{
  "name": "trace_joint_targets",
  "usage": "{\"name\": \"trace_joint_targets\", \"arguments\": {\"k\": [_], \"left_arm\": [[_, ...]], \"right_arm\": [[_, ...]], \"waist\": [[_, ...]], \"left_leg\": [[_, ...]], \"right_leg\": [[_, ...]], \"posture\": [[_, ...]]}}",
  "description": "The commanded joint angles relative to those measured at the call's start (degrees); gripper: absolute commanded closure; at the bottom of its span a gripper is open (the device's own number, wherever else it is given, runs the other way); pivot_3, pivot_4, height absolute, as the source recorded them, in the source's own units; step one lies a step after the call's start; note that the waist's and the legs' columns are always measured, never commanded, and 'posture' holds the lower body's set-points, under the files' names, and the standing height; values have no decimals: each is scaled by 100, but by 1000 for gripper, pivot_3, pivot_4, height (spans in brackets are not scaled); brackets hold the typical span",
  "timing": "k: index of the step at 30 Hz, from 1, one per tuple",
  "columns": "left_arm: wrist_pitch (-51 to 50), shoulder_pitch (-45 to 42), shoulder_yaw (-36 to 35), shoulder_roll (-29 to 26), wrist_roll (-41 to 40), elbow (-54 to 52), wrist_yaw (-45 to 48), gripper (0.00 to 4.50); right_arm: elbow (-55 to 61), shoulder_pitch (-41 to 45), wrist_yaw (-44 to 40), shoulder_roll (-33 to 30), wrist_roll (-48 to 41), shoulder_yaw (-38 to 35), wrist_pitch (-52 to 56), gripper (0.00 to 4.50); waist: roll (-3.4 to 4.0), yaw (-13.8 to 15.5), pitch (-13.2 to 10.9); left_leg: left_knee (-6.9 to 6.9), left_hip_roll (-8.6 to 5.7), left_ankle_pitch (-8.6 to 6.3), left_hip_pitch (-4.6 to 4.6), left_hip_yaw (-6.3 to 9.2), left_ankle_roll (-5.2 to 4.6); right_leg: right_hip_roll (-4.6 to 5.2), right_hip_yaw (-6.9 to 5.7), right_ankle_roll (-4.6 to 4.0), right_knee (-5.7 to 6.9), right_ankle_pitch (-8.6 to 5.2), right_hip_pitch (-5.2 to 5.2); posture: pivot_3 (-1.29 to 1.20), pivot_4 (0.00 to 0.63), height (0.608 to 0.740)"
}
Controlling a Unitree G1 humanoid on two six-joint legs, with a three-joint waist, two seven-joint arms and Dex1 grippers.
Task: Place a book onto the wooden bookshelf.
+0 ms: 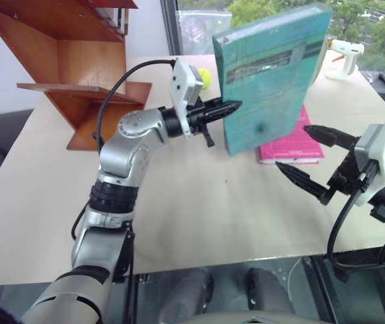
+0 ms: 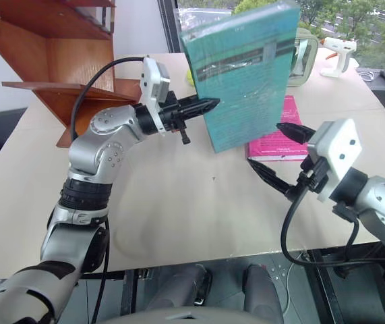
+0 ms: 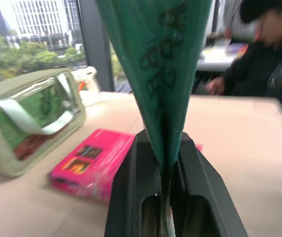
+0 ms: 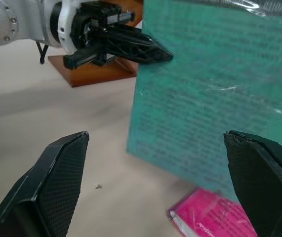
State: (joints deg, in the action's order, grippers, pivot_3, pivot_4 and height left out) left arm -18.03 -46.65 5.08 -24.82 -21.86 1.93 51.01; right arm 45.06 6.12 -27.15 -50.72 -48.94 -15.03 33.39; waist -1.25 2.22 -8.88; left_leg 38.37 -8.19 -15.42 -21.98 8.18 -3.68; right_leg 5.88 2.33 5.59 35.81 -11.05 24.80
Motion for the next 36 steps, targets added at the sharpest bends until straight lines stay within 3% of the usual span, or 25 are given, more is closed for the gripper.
{"name": "trace_joint_targets", "arguments": {"k": [1,7,16,21,25,36], "left_arm": [[1284,-277,-192,-546,657,-22,195,4356],[2056,-205,-340,-1529,966,-151,728,4356],[2797,-611,-578,-2688,1648,227,768,4356],[2825,-465,-625,-2606,1128,10,1045,4356],[2400,345,-833,-2719,248,-651,1621,4356],[2675,1111,-1458,-2633,55,-628,1506,4356]], "right_arm": [[-54,236,-164,73,117,51,-128,0],[-375,640,-456,249,349,358,-174,0],[-705,1112,-758,554,587,656,-171,0],[-902,1353,-927,735,743,871,-190,0],[-968,1436,-1033,777,830,907,-199,0],[-966,1405,-991,992,1084,930,-247,0]], "waist": [[2,-21,-1],[6,-31,-2],[6,-123,-7],[7,-141,-7],[19,-180,-12],[23,-147,-21]], "left_leg": [[-2,1,0,1,-1,0],[-5,1,0,-1,-2,-1],[-6,1,0,-1,2,-1],[-5,-1,0,-1,2,-1],[-6,1,-1,0,1,-2],[-4,10,-1,-1,-2,-1]], "right_leg": [[0,2,-1,0,0,1],[0,2,0,-6,0,2],[-3,-3,0,-6,0,3],[-1,-3,0,-5,0,2],[-2,0,0,-2,-1,5],[-9,-1,0,1,0,6]], "posture": [[0,150,740],[0,150,740],[0,150,740],[0,150,740],[0,150,740],[0,150,740]]}}
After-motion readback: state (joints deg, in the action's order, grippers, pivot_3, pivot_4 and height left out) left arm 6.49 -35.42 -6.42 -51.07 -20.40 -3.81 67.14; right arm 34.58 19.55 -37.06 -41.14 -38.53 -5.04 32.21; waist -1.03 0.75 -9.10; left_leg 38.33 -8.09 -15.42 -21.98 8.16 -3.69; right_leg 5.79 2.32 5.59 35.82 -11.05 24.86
